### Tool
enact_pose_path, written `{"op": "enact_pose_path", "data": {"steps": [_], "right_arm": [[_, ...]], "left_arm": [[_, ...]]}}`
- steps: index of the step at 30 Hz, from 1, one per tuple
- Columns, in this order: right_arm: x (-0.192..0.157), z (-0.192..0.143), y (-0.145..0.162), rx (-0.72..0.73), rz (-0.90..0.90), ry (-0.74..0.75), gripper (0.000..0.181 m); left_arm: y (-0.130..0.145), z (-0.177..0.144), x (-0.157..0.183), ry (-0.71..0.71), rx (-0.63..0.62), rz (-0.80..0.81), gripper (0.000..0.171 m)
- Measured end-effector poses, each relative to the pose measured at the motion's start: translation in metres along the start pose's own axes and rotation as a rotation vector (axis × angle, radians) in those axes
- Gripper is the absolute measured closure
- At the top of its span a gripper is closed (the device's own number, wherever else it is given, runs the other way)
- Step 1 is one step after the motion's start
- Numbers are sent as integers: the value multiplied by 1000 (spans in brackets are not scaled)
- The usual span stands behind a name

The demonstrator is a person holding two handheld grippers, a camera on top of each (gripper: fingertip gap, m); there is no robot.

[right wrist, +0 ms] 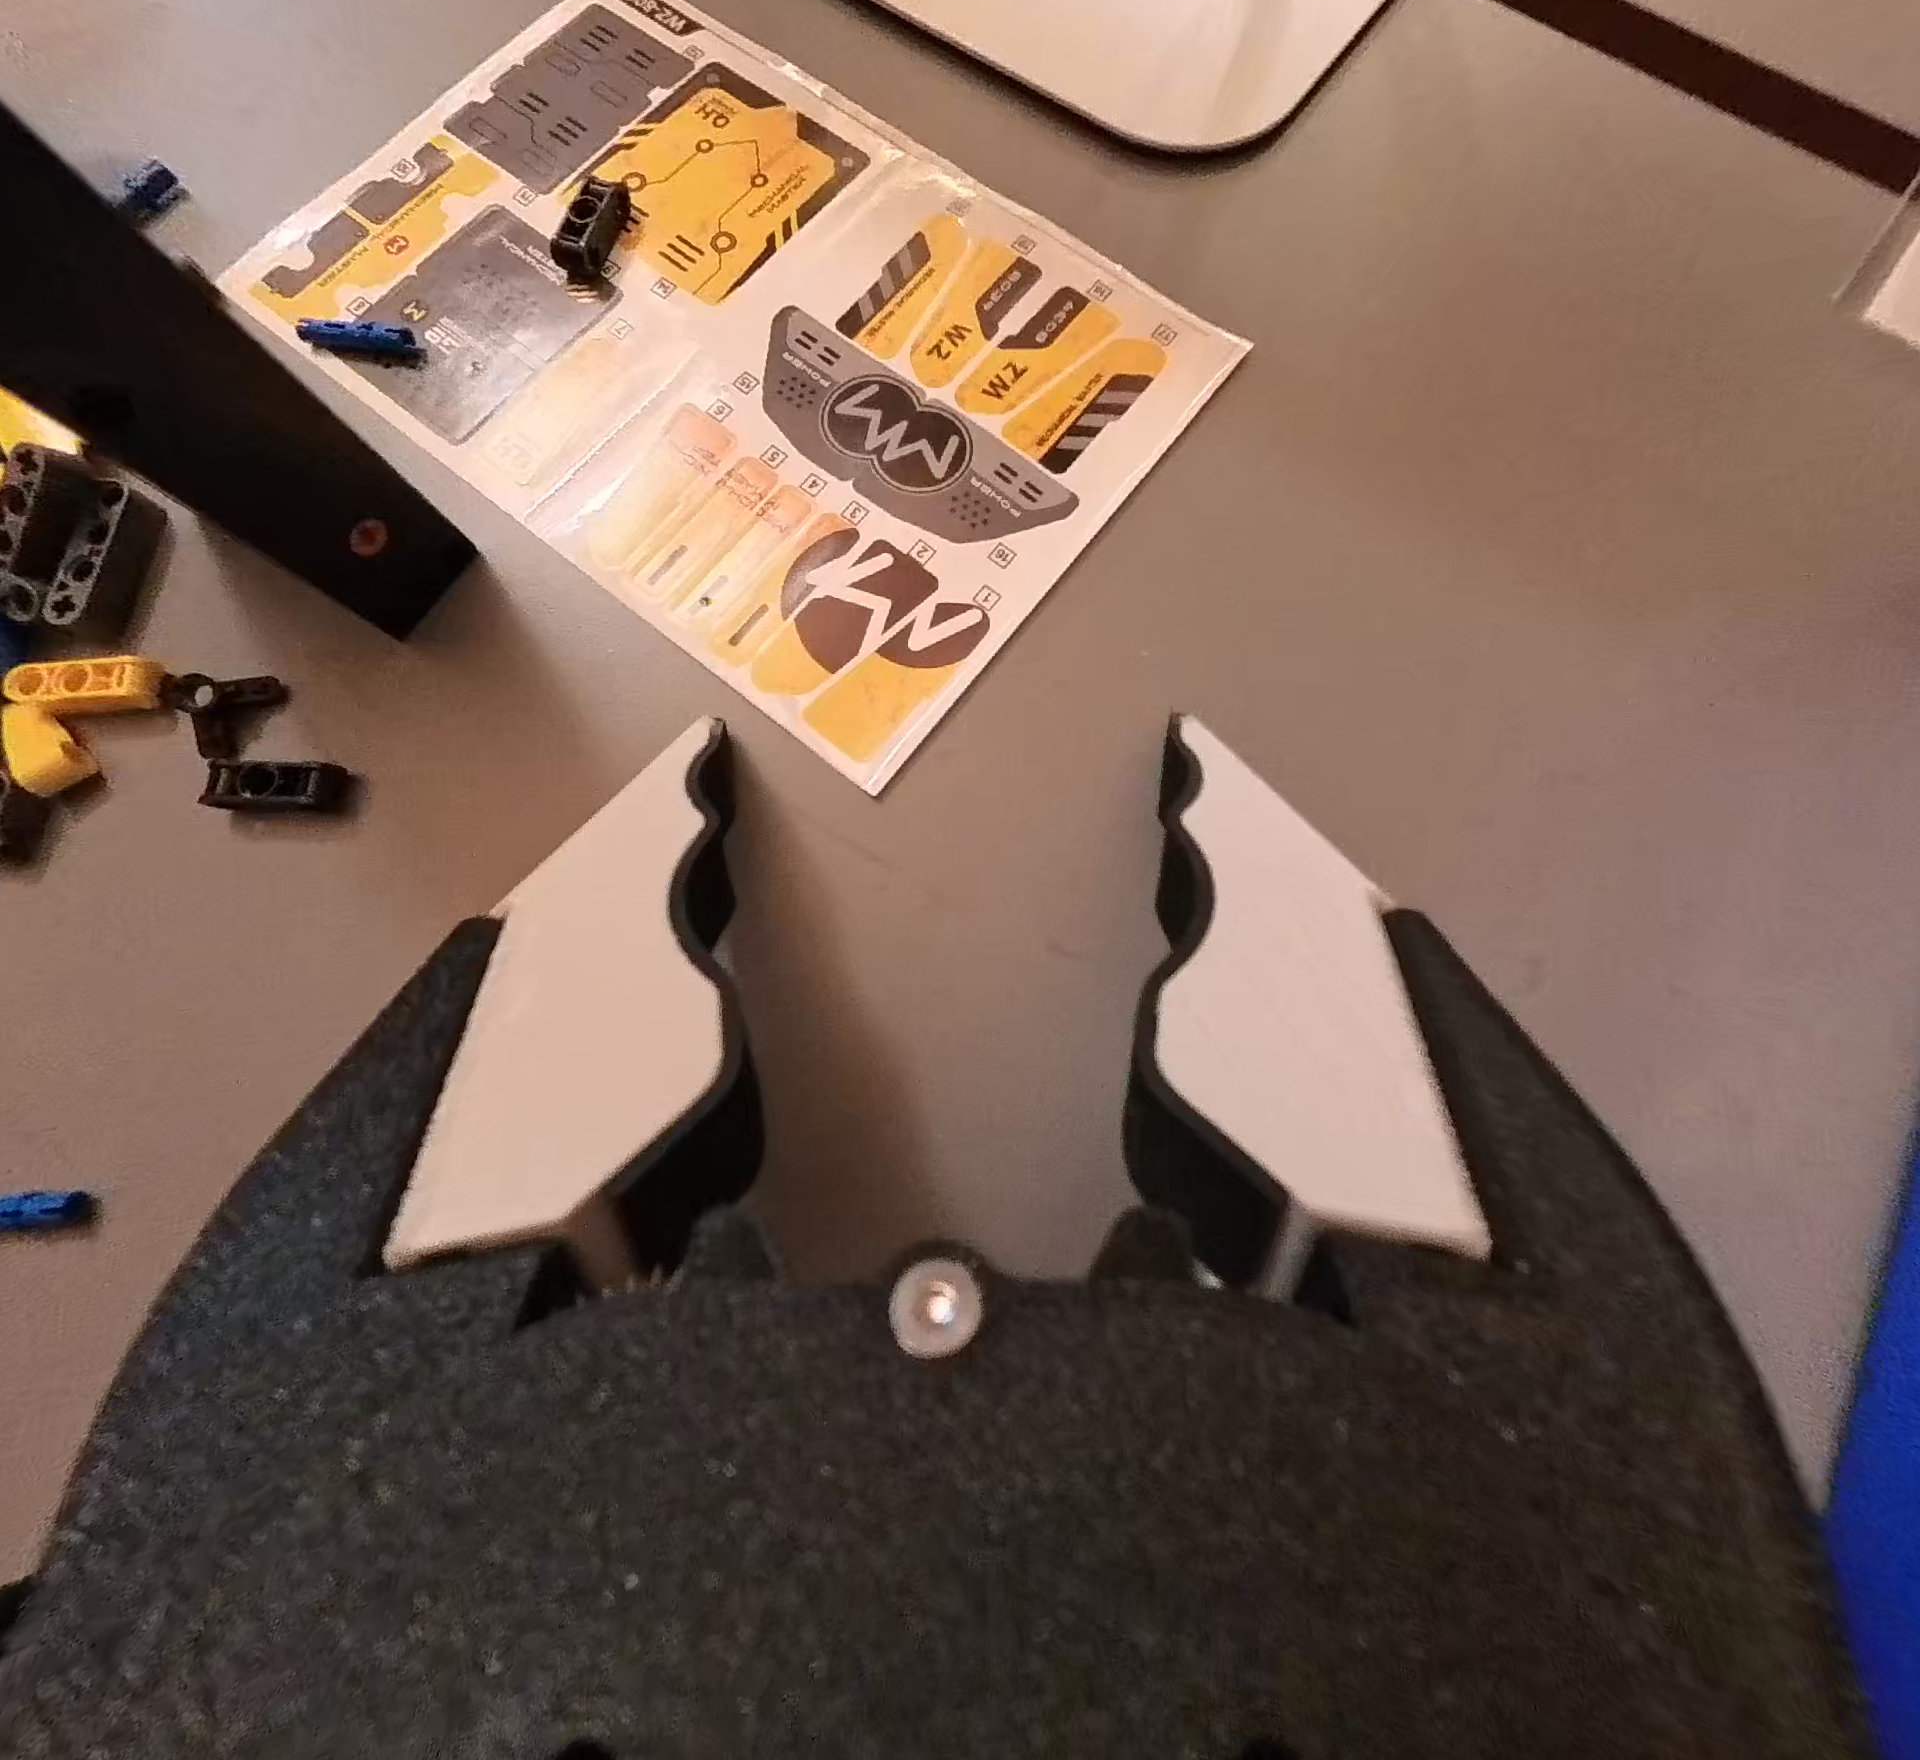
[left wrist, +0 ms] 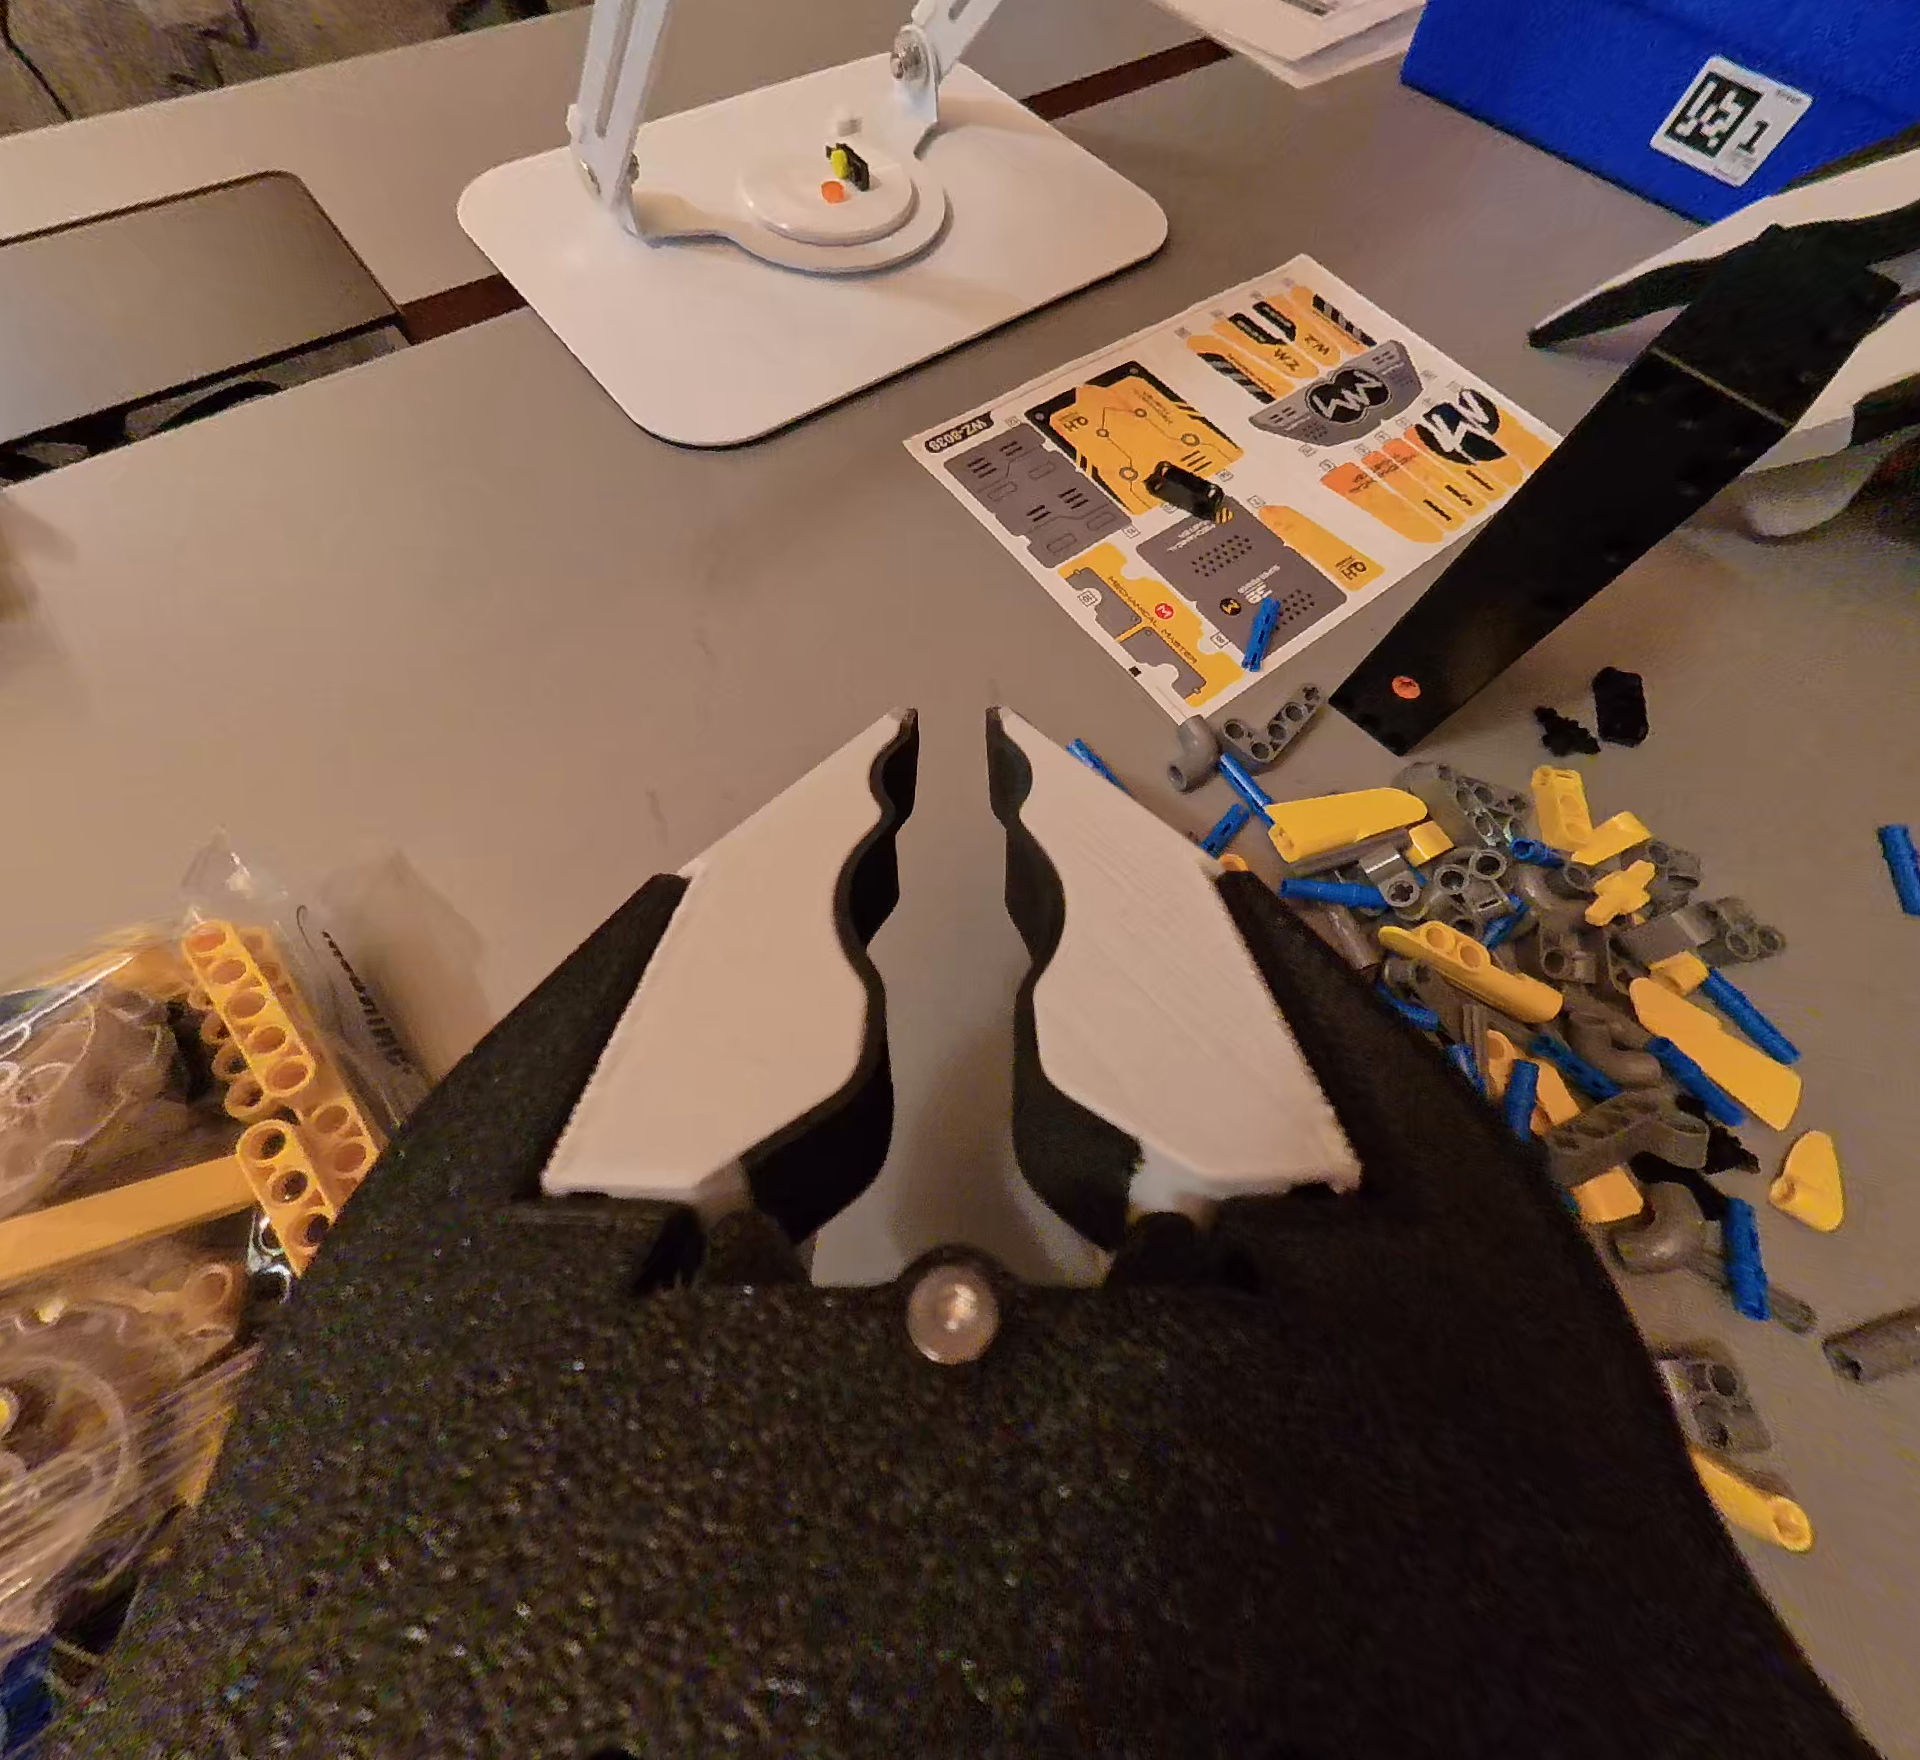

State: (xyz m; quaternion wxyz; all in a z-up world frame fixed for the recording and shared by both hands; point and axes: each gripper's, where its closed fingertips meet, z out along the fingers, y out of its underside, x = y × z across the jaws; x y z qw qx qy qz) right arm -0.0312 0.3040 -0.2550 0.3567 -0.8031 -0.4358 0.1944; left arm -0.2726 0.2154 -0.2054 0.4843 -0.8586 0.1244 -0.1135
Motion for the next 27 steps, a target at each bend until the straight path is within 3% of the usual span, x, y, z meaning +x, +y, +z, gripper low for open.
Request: {"op": "enact_pose_path", "data": {"steps": [27], "right_arm": [[0, 0, 0, -1, -4, 2, 99]], "left_arm": [[-21, -14, 7, -19, 95, 57, 160]]}}
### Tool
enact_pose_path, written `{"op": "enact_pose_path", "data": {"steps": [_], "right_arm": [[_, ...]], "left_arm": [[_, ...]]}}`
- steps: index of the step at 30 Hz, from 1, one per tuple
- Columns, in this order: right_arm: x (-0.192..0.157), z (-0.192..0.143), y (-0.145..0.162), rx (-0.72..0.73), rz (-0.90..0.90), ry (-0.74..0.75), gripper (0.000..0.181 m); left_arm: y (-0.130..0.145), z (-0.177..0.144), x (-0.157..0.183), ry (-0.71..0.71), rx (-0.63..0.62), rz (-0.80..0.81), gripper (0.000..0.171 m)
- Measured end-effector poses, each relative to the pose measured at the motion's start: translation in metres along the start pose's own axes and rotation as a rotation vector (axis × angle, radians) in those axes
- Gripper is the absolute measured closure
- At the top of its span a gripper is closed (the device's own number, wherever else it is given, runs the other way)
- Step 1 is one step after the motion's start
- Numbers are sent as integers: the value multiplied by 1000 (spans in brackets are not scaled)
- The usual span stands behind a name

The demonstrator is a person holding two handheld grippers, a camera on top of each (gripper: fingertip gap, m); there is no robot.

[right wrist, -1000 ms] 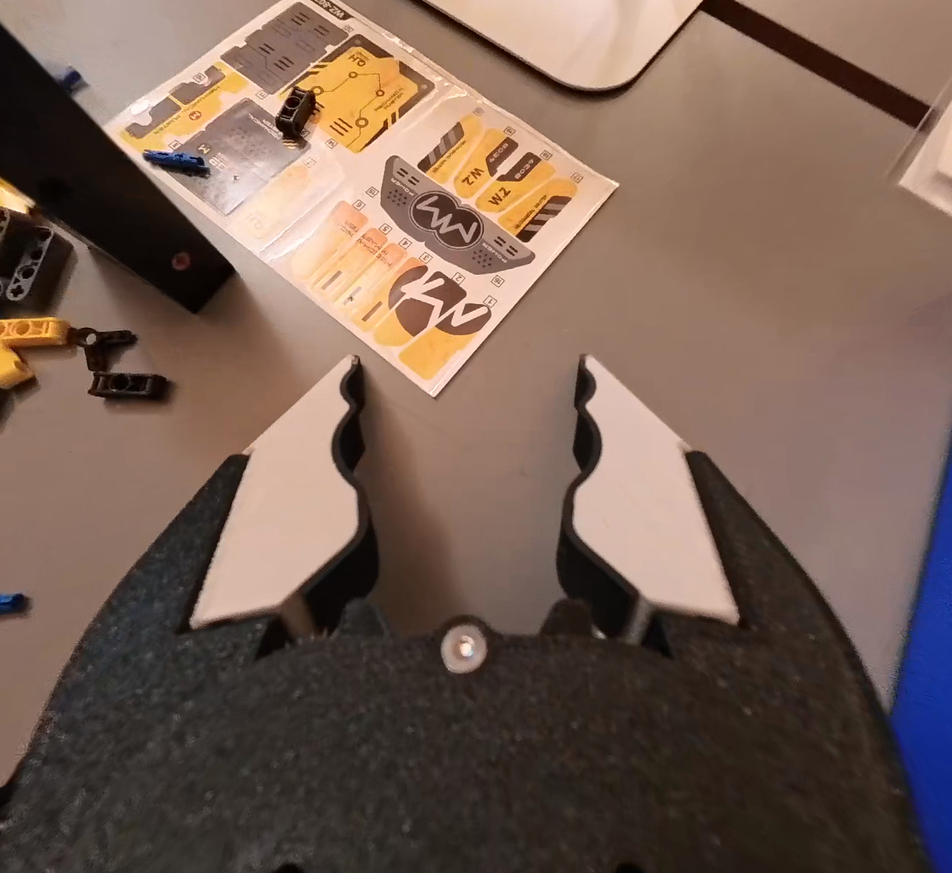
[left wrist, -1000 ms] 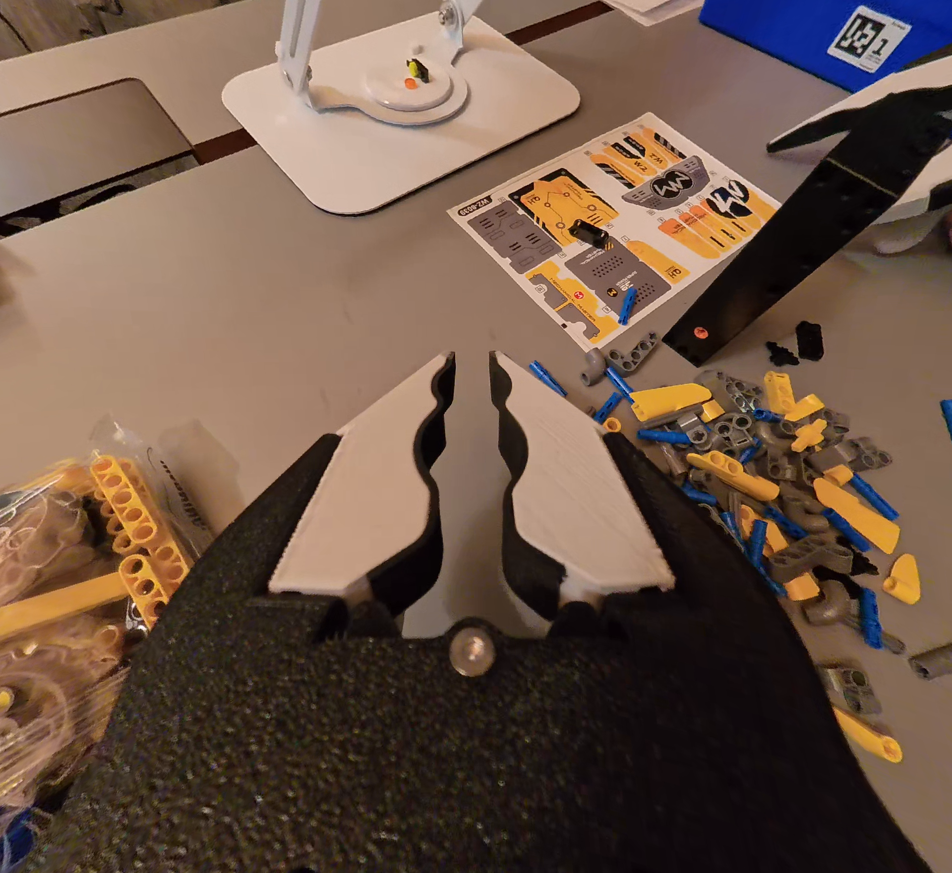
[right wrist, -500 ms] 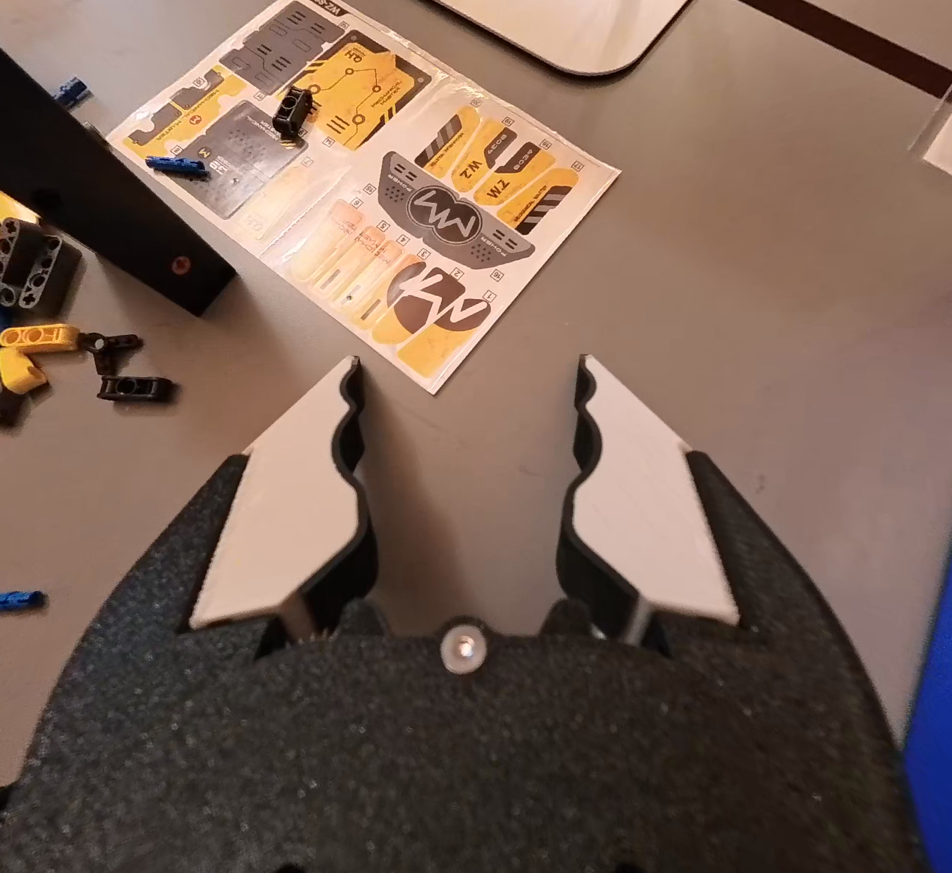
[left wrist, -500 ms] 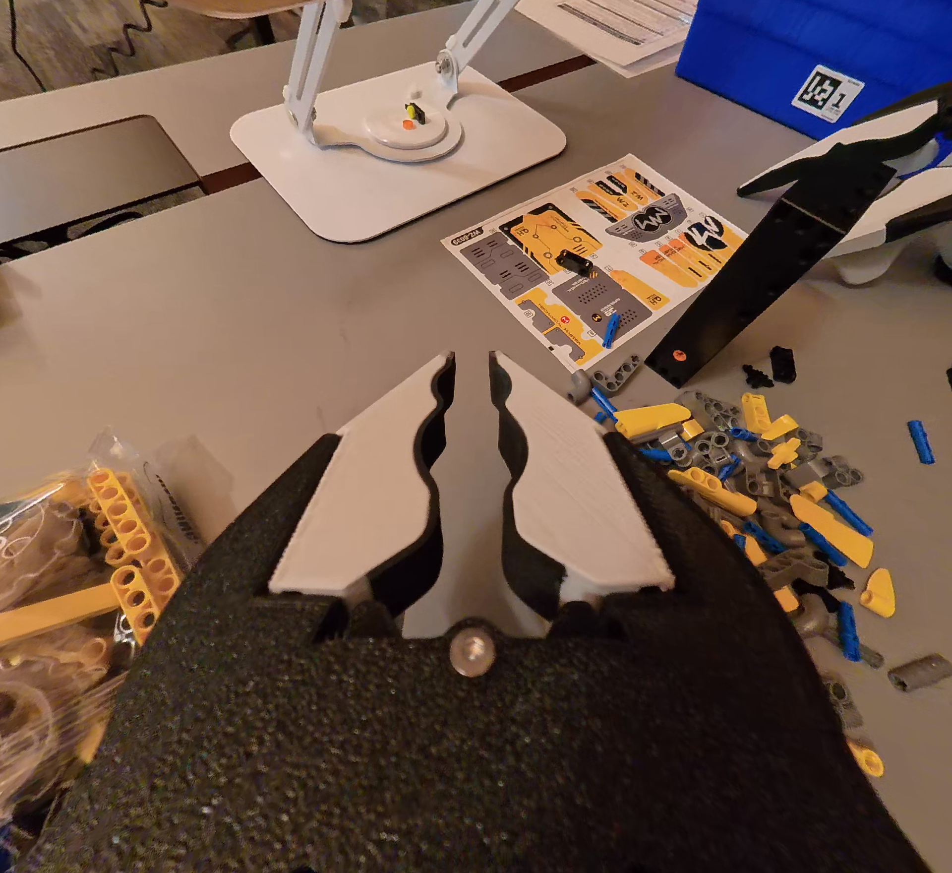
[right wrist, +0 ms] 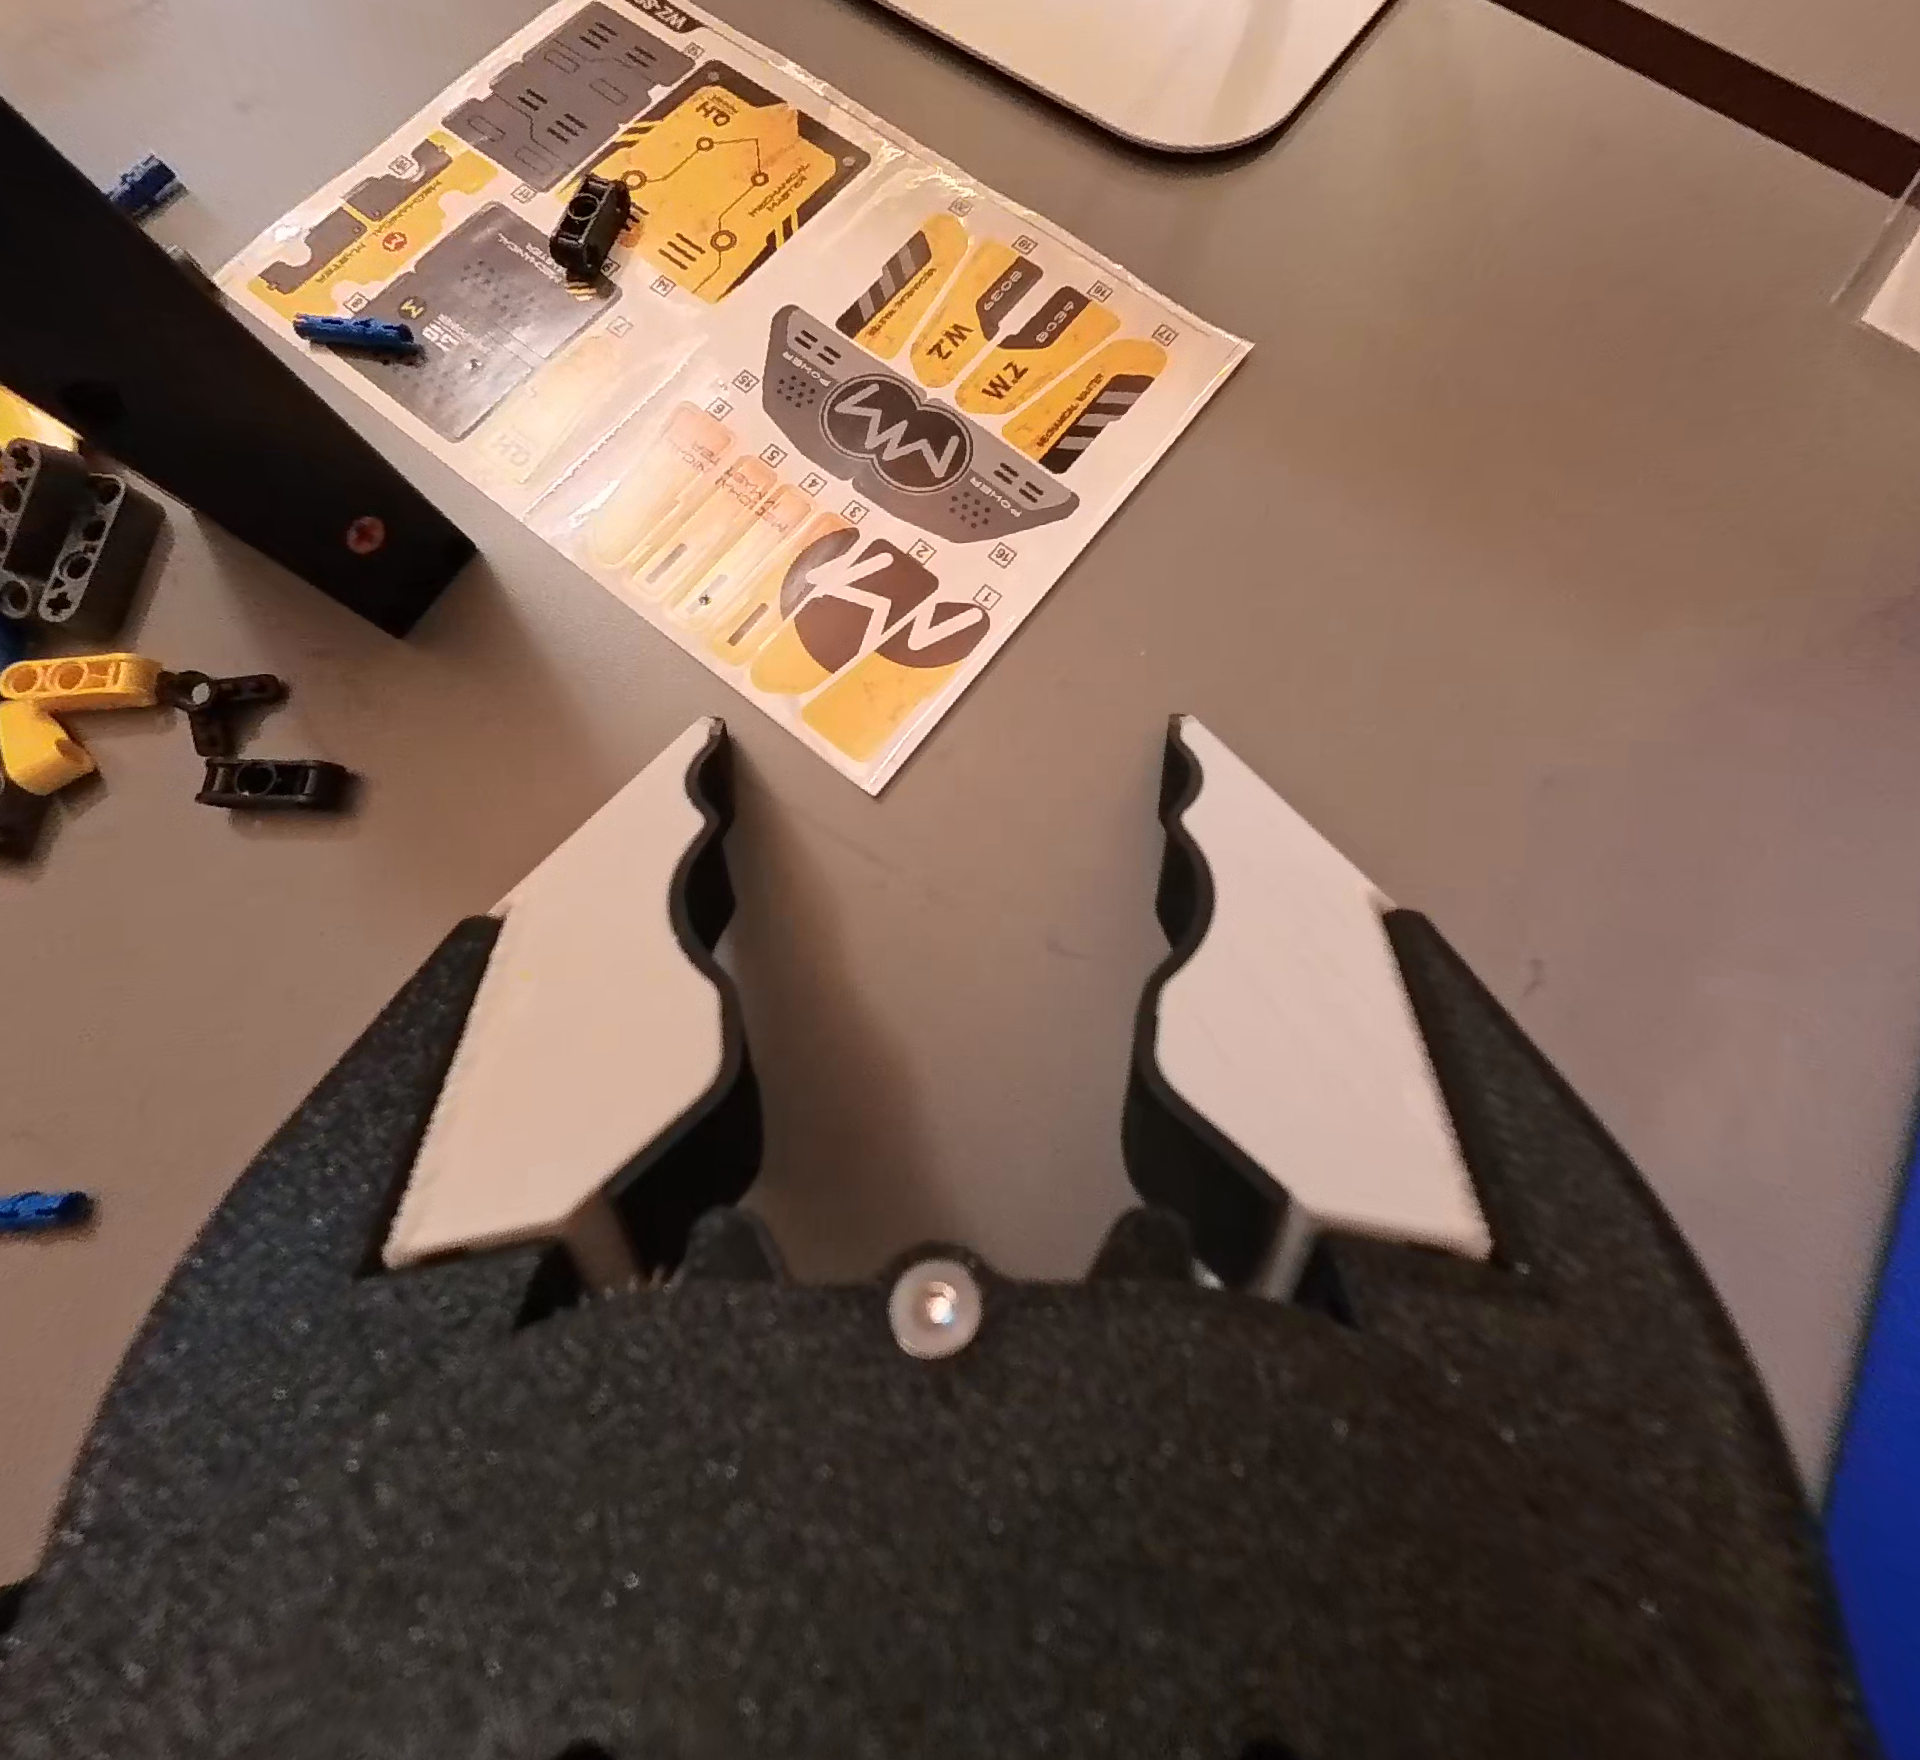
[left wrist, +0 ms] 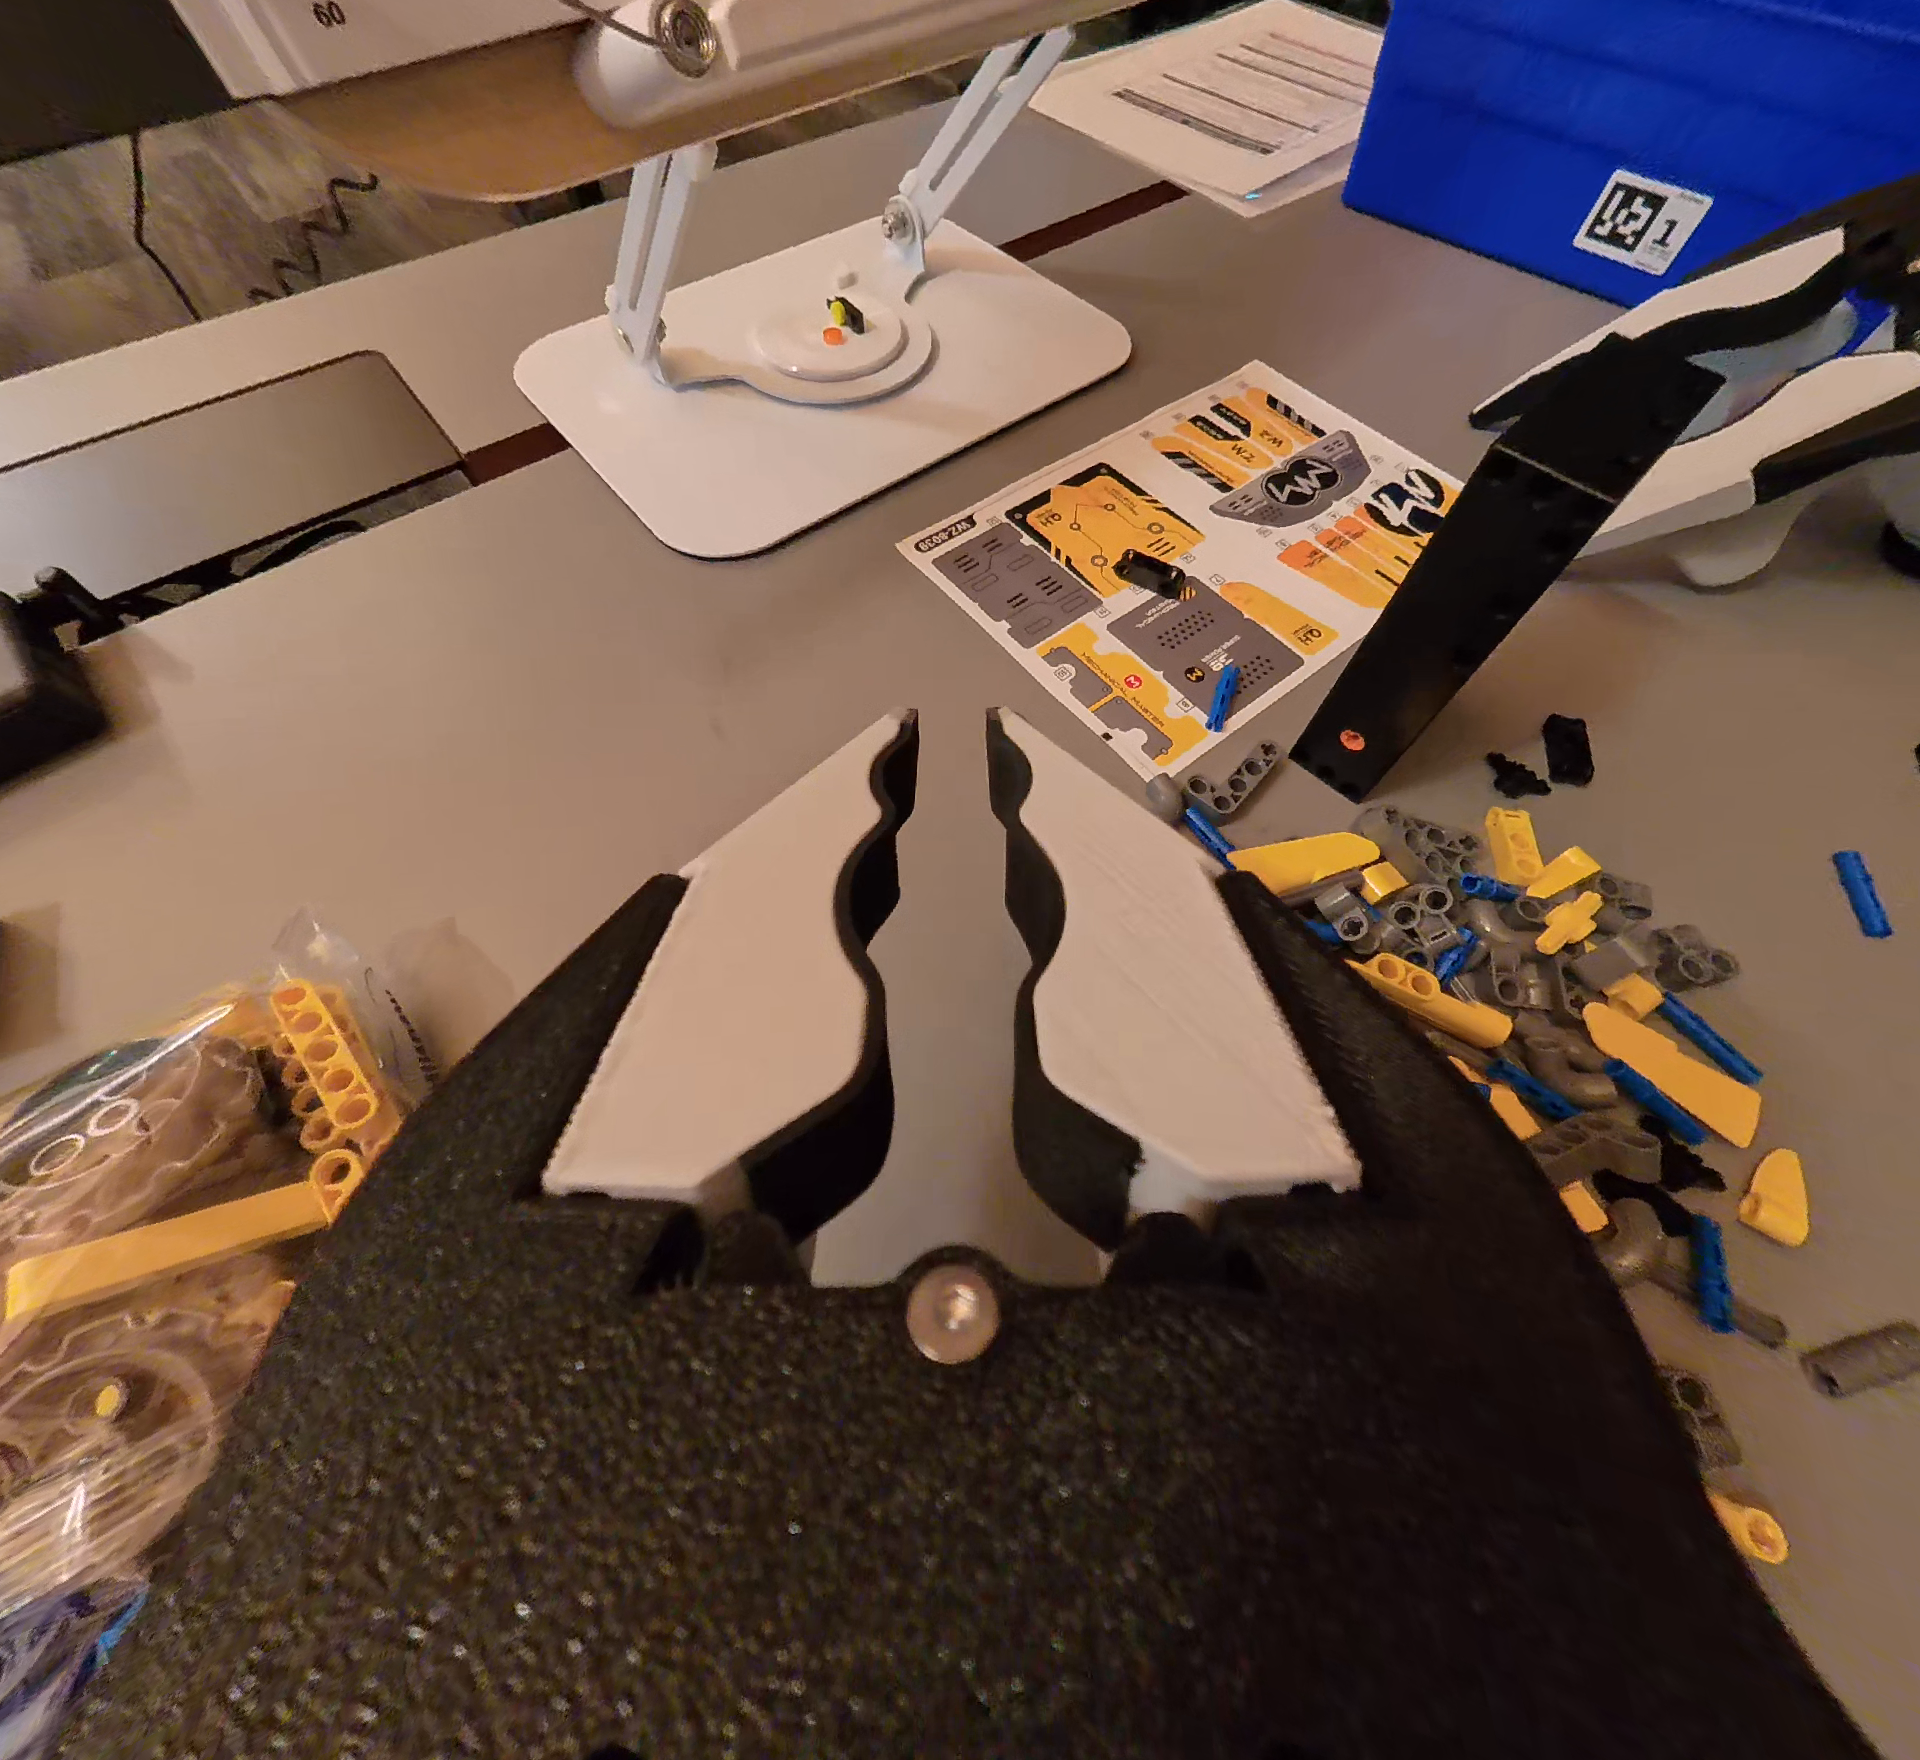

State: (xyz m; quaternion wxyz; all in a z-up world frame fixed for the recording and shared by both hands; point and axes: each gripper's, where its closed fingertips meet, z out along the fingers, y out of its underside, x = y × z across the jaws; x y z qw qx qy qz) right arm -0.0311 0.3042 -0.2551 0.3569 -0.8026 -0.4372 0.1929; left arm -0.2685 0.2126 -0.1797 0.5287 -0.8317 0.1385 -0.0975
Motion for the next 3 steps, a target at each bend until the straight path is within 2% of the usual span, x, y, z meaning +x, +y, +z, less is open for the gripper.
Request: {"op": "enact_pose_path", "data": {"steps": [3], "right_arm": [[0, 0, 0, 0, 0, 0, 99]], "left_arm": [[-1, -1, -2, -7, 12, -8, 160]]}}
